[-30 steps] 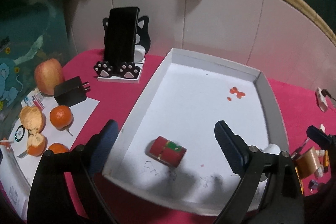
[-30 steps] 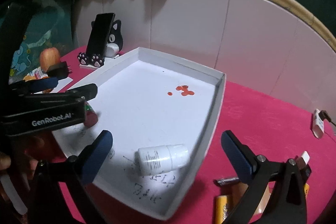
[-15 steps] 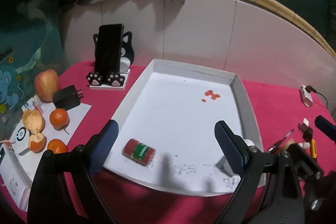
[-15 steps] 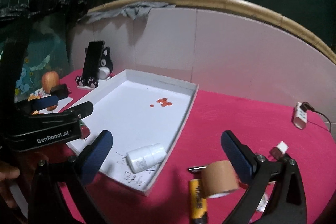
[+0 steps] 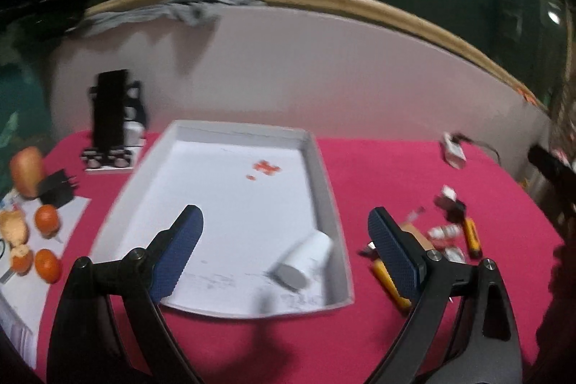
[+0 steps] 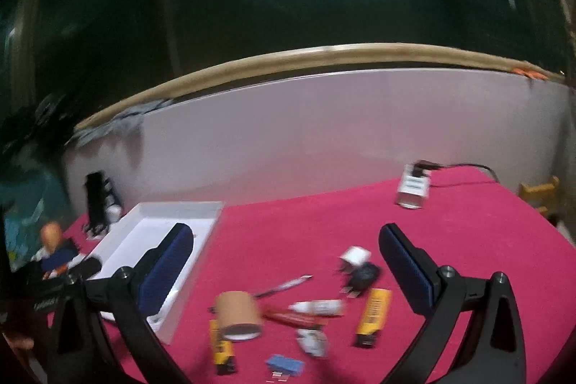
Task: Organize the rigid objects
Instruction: 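Withdraw both open tools from the tray back toward the scattered items, then grasp the tan tape roll with the left tool while the right tool grasps a yellow lighter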
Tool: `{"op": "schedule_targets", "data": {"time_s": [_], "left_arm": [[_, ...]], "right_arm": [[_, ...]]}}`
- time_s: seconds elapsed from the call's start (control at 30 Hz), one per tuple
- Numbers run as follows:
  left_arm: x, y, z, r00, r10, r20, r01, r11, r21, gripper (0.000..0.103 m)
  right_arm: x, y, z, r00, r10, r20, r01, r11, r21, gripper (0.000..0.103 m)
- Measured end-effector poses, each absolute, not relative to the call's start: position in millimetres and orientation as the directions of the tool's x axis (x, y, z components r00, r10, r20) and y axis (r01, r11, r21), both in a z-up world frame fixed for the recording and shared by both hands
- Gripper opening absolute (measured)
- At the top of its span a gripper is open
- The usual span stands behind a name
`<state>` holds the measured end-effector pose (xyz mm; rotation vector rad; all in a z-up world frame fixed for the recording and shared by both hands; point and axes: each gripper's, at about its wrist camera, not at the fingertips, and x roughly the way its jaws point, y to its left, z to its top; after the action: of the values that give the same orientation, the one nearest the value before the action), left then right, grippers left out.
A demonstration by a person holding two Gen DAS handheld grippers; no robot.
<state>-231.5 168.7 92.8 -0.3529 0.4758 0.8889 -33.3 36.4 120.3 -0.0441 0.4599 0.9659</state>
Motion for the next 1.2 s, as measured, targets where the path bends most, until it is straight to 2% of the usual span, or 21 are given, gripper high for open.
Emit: {"op": "schedule_targets", "data": {"time_s": [0.1,0.2,0.4,0.53,0.57,0.63,0.73,0.87,0.93,1.07,1.17,1.2], "left_arm": [[-210.9,160.3,79.8,0.556,0.577,-0.598,-0.763,0.640,-0.091,0.094],[-196.3,146.6,67.0,0.584,0.519,-0.625,-0.721,0.685,-0.104,0.093],[-162.1,139.2,56.0,0.561,0.491,-0.666,-0.650,0.760,0.012,0.094],[-137.9,144.8,51.1,0.561,0.454,-0.693,-0.594,0.803,0.045,0.094],[-132.2,147.2,49.4,0.557,0.448,-0.699,-0.589,0.806,0.048,0.094],[-118.6,151.1,43.3,0.541,0.434,-0.720,-0.580,0.813,0.054,0.093],[-100.0,153.6,35.3,0.518,0.422,-0.744,-0.560,0.825,0.078,0.094],[-85.8,154.6,29.2,0.500,0.419,-0.758,-0.531,0.840,0.113,0.094],[-80.7,156.9,27.3,0.495,0.417,-0.762,-0.523,0.844,0.121,0.094],[-68.8,163.4,22.1,0.478,0.414,-0.775,-0.522,0.843,0.129,0.094],[-59.3,165.2,17.7,0.466,0.410,-0.784,-0.513,0.847,0.138,0.094],[-57.4,164.7,16.5,0.464,0.407,-0.786,-0.509,0.850,0.140,0.094]], "right_arm": [[-15.0,24.5,106.2,0.498,0.744,-0.446,-0.767,0.618,0.174,0.103],[-1.2,21.3,84.2,0.483,0.698,-0.529,-0.750,0.642,0.161,0.103],[19.8,9.5,42.2,0.422,0.626,-0.656,-0.727,0.666,0.168,0.103],[31.9,11.3,27.1,0.422,0.574,-0.702,-0.723,0.680,0.122,0.102],[33.4,12.9,25.4,0.426,0.569,-0.703,-0.727,0.678,0.108,0.099],[36.0,17.2,22.9,0.422,0.564,-0.710,-0.737,0.669,0.094,0.085],[40.5,29.8,16.4,0.397,0.557,-0.729,-0.760,0.645,0.079,0.074],[40.5,44.5,9.1,0.358,0.558,-0.748,-0.783,0.616,0.086,0.070],[40.9,51.4,3.9,0.340,0.547,-0.765,-0.790,0.608,0.084,0.060],[38.8,60.6,-2.0,0.343,0.523,-0.780,-0.798,0.601,0.052,0.058],[37.8,61.5,-2.4,0.350,0.515,-0.783,-0.802,0.597,0.034,0.051],[37.2,60.9,-2.3,0.352,0.513,-0.783,-0.803,0.596,0.030,0.044]]}}
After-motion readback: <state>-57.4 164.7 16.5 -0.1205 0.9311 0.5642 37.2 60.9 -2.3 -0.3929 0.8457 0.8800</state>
